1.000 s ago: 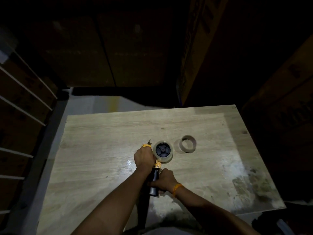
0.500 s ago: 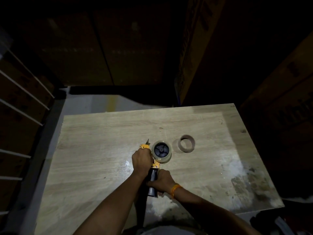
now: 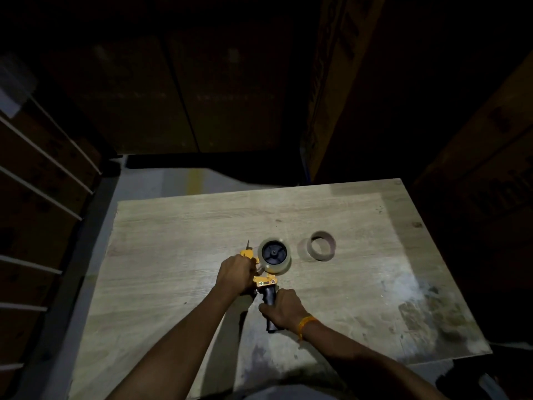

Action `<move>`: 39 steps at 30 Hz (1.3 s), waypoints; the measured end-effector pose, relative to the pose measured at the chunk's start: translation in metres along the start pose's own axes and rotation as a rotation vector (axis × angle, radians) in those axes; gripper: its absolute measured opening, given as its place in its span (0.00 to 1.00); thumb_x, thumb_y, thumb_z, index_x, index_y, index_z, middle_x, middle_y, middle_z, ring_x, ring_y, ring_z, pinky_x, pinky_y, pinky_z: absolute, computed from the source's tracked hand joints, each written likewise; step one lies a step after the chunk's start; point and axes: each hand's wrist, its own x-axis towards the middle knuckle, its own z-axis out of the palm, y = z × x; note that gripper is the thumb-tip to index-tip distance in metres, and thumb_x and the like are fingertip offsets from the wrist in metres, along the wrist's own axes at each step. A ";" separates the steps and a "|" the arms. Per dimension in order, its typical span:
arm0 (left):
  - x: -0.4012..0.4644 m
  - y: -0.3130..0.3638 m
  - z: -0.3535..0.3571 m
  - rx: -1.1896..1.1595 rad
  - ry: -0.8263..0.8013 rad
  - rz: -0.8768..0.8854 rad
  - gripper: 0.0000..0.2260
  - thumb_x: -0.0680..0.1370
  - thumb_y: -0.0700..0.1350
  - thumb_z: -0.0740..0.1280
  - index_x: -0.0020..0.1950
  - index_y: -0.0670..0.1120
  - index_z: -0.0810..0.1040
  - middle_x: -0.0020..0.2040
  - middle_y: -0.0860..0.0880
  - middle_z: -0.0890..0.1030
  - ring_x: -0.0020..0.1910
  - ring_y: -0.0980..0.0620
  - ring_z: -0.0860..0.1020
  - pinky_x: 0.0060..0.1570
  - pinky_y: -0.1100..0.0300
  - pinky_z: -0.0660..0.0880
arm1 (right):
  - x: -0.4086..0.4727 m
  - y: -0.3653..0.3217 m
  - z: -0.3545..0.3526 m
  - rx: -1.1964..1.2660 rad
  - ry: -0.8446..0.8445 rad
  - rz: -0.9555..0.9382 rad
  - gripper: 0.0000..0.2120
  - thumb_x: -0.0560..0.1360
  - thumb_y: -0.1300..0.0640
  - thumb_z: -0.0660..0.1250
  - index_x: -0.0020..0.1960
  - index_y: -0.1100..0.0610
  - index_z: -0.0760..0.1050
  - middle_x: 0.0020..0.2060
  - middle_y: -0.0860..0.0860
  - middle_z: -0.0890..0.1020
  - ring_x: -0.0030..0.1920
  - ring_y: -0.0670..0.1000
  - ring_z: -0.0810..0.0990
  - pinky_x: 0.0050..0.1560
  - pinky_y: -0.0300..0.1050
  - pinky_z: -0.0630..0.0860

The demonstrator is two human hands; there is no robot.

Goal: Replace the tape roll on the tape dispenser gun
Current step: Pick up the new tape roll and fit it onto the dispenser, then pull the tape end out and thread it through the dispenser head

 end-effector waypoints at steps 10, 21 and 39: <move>-0.034 -0.011 0.012 -0.064 0.091 0.108 0.09 0.74 0.51 0.70 0.45 0.47 0.87 0.39 0.40 0.85 0.39 0.36 0.83 0.34 0.54 0.72 | -0.003 0.005 -0.007 -0.099 -0.039 -0.037 0.23 0.75 0.46 0.70 0.31 0.47 0.59 0.27 0.44 0.66 0.27 0.42 0.63 0.27 0.36 0.56; -0.060 -0.022 0.027 -0.279 0.201 -0.055 0.11 0.74 0.54 0.68 0.43 0.51 0.89 0.33 0.44 0.85 0.34 0.43 0.82 0.32 0.54 0.71 | -0.009 0.015 -0.015 -0.184 -0.046 -0.074 0.22 0.76 0.46 0.70 0.30 0.49 0.62 0.26 0.45 0.68 0.27 0.43 0.66 0.28 0.37 0.59; -0.024 -0.035 -0.096 -0.071 -0.208 0.288 0.09 0.74 0.48 0.73 0.45 0.44 0.90 0.35 0.40 0.84 0.31 0.44 0.76 0.39 0.51 0.80 | -0.038 0.020 -0.026 0.262 0.012 0.028 0.21 0.75 0.43 0.71 0.31 0.54 0.73 0.24 0.51 0.74 0.21 0.49 0.71 0.24 0.39 0.67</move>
